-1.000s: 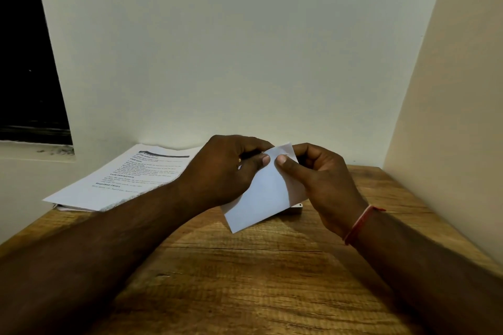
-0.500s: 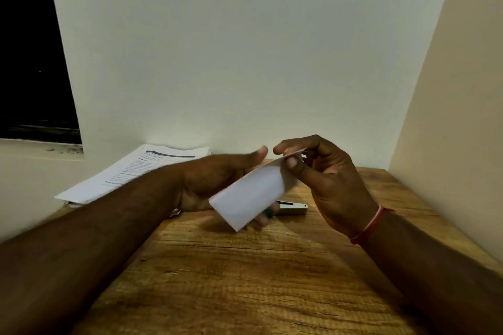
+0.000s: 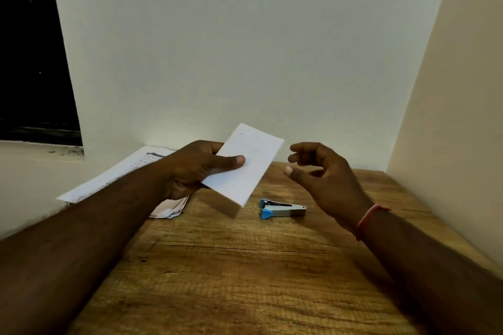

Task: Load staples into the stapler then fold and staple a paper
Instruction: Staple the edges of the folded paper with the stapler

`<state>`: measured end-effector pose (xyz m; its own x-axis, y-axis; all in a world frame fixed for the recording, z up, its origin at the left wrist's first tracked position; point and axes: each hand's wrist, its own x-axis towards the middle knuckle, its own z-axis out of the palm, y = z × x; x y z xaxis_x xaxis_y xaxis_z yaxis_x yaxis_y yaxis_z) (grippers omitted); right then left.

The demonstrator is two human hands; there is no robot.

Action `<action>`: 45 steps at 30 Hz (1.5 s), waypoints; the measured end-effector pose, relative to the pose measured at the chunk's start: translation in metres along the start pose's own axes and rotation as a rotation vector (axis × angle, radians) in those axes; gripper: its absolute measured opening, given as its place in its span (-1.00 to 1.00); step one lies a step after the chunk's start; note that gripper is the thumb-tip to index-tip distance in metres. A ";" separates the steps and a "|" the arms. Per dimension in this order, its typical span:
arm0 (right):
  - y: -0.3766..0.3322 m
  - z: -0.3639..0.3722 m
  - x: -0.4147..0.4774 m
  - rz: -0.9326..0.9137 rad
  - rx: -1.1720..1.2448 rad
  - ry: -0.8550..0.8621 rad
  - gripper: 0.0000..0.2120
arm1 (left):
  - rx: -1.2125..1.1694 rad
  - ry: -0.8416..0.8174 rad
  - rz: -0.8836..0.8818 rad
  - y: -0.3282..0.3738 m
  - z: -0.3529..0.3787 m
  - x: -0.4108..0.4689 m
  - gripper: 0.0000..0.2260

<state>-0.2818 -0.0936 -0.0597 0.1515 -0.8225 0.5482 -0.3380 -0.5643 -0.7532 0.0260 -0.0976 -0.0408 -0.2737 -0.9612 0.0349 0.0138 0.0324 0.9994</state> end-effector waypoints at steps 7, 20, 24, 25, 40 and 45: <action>0.015 0.006 -0.009 0.076 -0.423 -0.514 -0.59 | 0.187 0.145 0.147 -0.008 -0.003 0.005 -0.62; 0.020 0.014 -0.002 0.162 0.146 -0.164 -0.87 | 0.340 0.294 0.304 -0.008 0.011 0.004 -0.73; 0.021 0.017 -0.002 0.186 0.238 -0.150 -0.80 | 0.386 0.304 0.338 -0.008 0.011 0.002 -0.75; 0.021 0.018 -0.003 0.194 0.245 -0.159 -0.78 | 0.395 0.299 0.342 -0.009 0.011 0.002 -0.75; 0.012 0.020 -0.012 0.234 0.323 -0.200 -0.78 | 0.595 0.305 0.388 -0.006 0.027 -0.005 -0.77; 0.009 0.017 -0.012 0.230 0.293 -0.169 -0.79 | 0.624 0.309 0.413 -0.003 0.031 -0.008 -0.77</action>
<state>-0.2703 -0.0899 -0.0792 0.2616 -0.9158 0.3048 -0.1052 -0.3409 -0.9342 -0.0014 -0.0820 -0.0441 -0.0843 -0.8677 0.4898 -0.5085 0.4602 0.7277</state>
